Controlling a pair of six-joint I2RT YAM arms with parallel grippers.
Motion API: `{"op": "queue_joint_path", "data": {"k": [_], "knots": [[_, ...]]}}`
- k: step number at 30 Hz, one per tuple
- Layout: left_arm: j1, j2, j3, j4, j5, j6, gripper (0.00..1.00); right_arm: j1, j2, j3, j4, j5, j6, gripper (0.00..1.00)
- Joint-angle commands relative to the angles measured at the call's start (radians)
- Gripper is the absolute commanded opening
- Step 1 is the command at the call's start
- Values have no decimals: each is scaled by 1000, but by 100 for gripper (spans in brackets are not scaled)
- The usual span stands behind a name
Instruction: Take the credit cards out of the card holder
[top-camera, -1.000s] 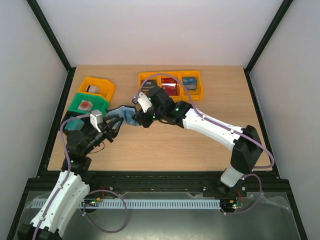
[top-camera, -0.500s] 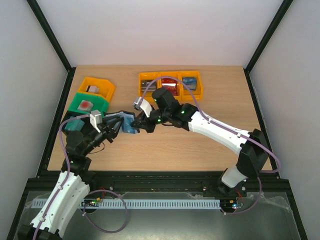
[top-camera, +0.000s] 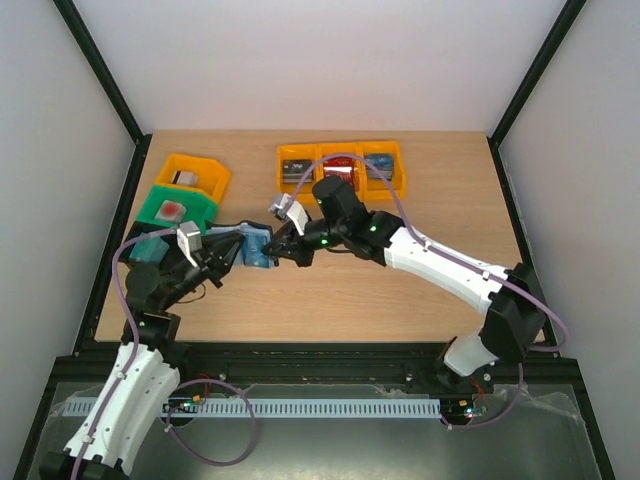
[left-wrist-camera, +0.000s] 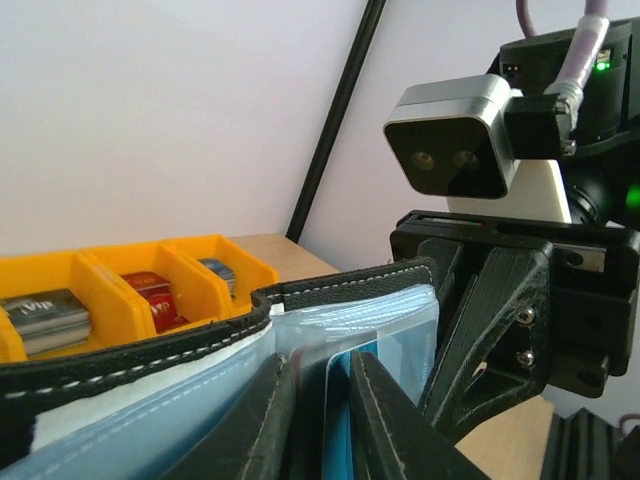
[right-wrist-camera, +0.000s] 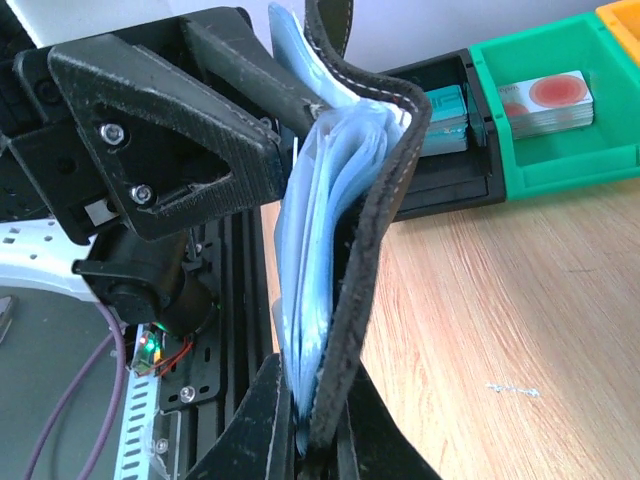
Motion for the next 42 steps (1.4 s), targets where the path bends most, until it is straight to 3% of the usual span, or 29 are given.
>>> {"op": "queue_joint_path", "data": {"k": [1, 10, 16, 18, 20, 23, 27, 31, 38, 40, 42], "knots": [[-23, 8, 21, -14, 180, 114, 16, 29, 45, 79, 194, 3, 67, 2], [-44, 9, 15, 9, 278, 130, 30, 28, 117, 142, 258, 56, 134, 2], [-45, 5, 10, -9, 283, 152, 31, 29, 133, 174, 260, 124, 136, 2], [-42, 4, 23, -25, 252, 149, 38, 28, 132, 187, 231, 145, 110, 1], [-20, 5, 40, 11, 225, 76, 39, 28, 107, 174, 203, 118, 51, 2], [26, 22, 29, 247, 293, -180, 44, 24, 60, 127, 168, 38, -65, 2], [28, 46, 58, 270, 347, -305, 48, -11, 53, 142, 111, -52, -124, 2], [34, 72, 98, 202, 393, -309, 47, -45, 61, 155, 130, -153, -110, 2], [68, 109, 193, 63, 530, -258, 46, -50, 86, 205, 48, -145, -151, 2], [84, 111, 222, -13, 583, -163, 44, -51, 84, 217, 40, -89, -144, 2], [97, 97, 261, -175, 612, 48, 40, -52, 79, 229, 37, -45, -129, 1]]}}
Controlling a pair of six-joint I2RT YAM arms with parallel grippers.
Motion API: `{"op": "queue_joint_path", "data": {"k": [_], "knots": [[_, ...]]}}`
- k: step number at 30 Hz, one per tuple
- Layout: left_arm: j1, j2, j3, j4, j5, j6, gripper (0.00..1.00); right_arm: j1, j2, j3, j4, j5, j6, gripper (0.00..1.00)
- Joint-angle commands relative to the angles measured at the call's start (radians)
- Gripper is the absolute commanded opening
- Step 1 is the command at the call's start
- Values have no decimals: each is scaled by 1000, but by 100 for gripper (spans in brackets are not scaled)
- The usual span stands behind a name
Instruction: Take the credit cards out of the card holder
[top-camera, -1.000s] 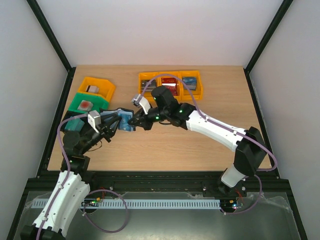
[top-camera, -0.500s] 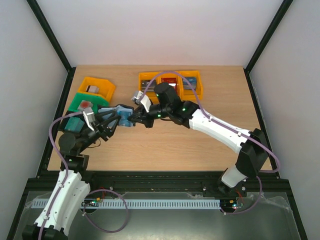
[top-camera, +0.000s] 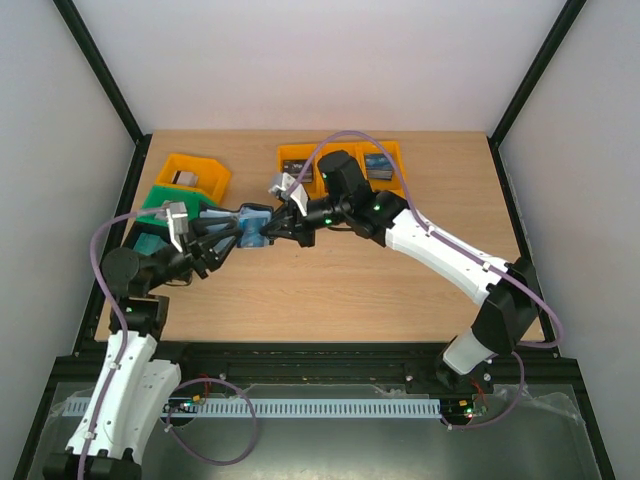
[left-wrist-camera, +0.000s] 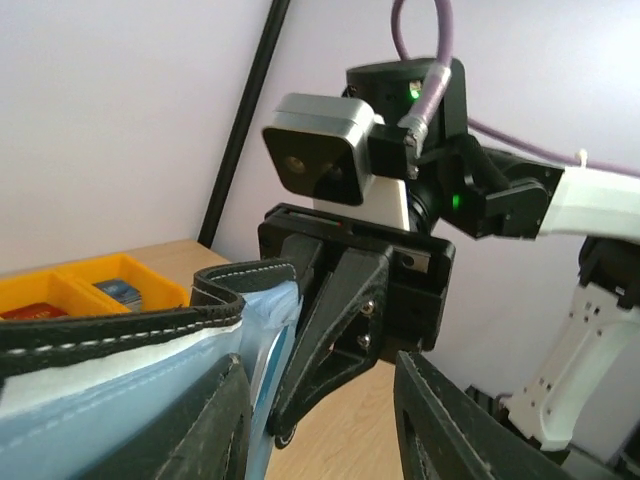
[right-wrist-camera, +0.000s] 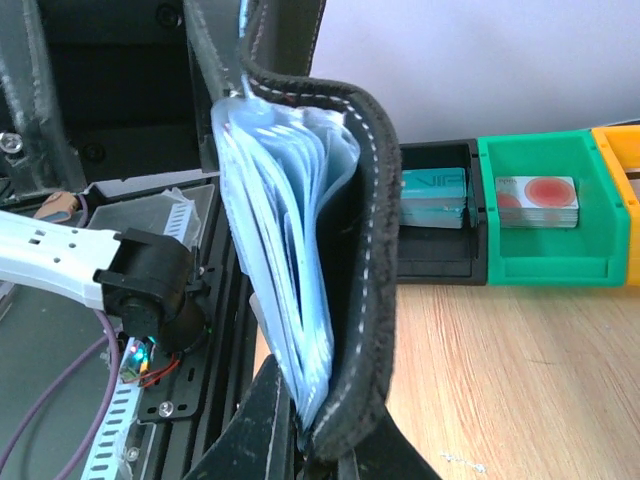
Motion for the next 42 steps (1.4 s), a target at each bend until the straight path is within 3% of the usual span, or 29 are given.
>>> {"op": "queue_joint_path", "data": {"k": [1, 4, 7, 11, 16, 22, 30, 42], "knots": [[-14, -18, 90, -351, 308, 366, 40, 22, 17, 74, 85, 111, 13, 2], [-14, -54, 144, -632, 214, 663, 41, 22, 3, 77, 65, 151, 12, 2], [-14, -69, 174, -796, 107, 868, 41, 24, -16, 73, 51, 160, 11, 2], [-14, -87, 180, -880, 8, 998, 40, 29, -43, 57, 63, 152, 19, 2], [-15, -157, 186, -859, -55, 1070, 40, 34, -63, 45, 65, 203, 18, 2], [-15, -203, 181, -789, -38, 988, 43, 43, -61, 43, 50, 215, 9, 2], [-29, -116, 141, -478, -129, 530, 43, 95, -92, 25, 48, 247, -36, 2], [-38, -126, 146, -524, -294, 596, 43, 120, -112, 20, 33, 236, -85, 2]]}}
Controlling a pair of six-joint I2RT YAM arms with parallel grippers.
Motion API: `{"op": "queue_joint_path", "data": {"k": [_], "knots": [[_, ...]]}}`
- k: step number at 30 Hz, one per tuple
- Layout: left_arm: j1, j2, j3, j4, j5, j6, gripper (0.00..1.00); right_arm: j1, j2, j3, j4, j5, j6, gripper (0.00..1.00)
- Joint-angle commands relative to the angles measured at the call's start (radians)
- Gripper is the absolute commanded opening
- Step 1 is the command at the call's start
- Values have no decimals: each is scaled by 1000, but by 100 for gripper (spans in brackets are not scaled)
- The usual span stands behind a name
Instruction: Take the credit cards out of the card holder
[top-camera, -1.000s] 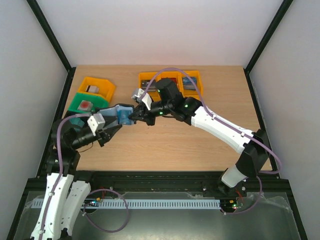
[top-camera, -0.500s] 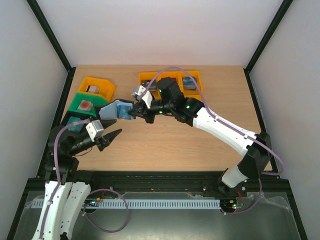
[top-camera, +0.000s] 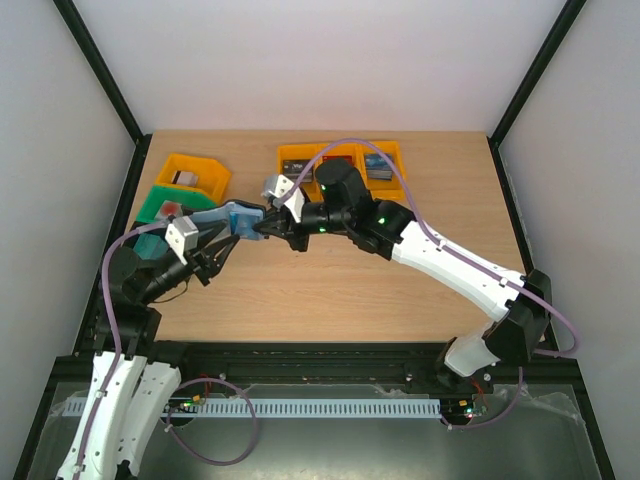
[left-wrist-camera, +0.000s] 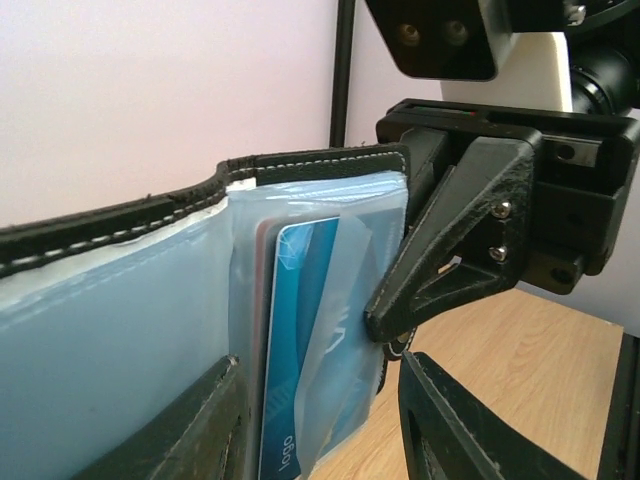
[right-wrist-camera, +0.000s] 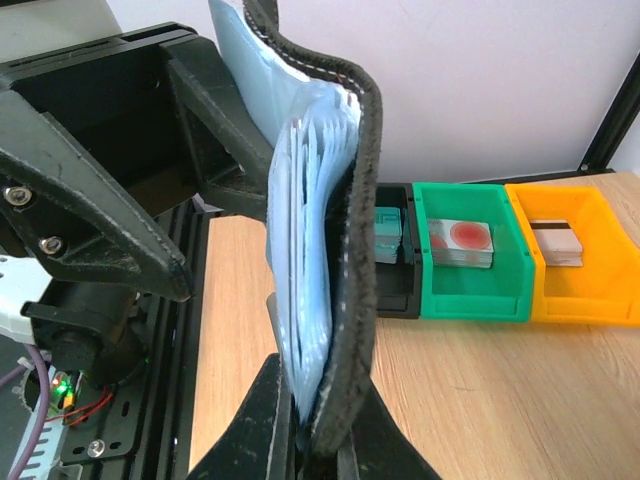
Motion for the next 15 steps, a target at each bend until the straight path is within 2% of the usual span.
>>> {"op": "queue_joint_path", "data": {"k": [1, 4, 9, 15], "knots": [[-2, -1, 3, 27, -59, 10, 43, 25, -30, 9, 17, -24, -49, 2], [-4, 4, 0, 42, -10, 23, 43, 46, -26, 6, 23, -20, -60, 2], [-29, 12, -19, 83, 127, 9, 36, 80, -2, 6, 99, -11, -42, 2], [-42, 10, -26, 117, 178, 0, 27, 90, 51, 37, 152, 63, 16, 2]]}}
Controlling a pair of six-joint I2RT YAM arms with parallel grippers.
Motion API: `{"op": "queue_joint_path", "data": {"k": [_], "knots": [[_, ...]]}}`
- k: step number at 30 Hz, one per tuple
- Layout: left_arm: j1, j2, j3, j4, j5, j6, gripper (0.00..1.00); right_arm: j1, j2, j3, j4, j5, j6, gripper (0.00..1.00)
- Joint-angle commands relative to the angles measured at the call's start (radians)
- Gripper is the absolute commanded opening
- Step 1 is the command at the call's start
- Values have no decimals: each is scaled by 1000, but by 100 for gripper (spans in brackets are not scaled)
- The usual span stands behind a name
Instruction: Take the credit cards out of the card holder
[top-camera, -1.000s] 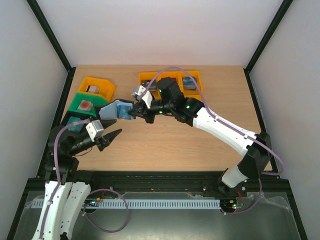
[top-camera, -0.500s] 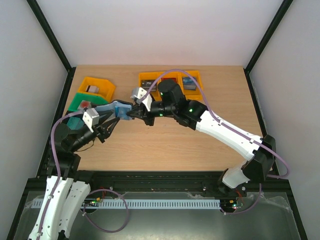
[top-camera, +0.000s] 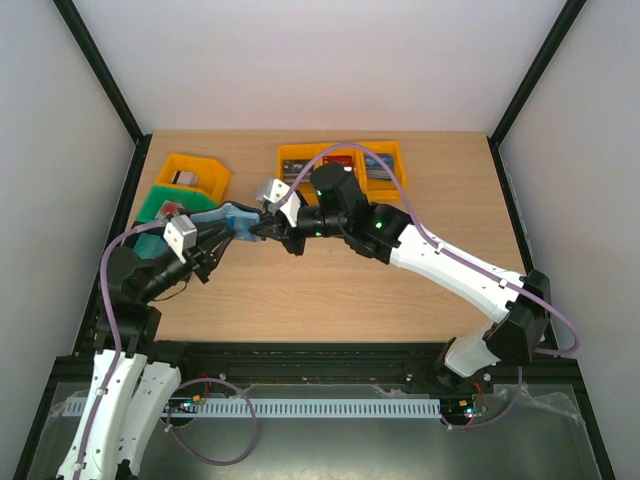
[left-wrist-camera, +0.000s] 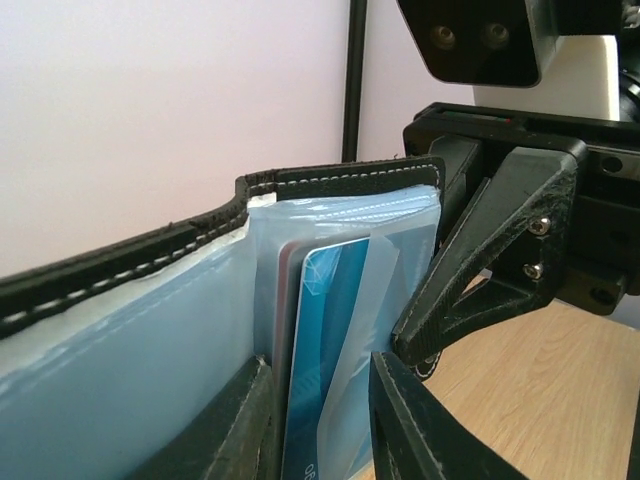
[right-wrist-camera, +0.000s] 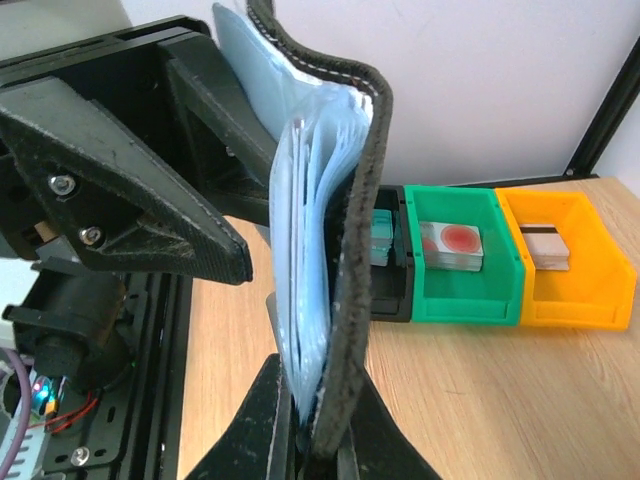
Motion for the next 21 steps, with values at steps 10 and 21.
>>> {"op": "queue_joint_path", "data": {"k": [10, 21], "knots": [[-58, 3, -48, 239, 291, -183, 25, 56, 155, 88, 318, 104, 285, 2], [-27, 28, -73, 343, 454, -383, 23, -5, 177, 139, 233, -189, 263, 2]]}}
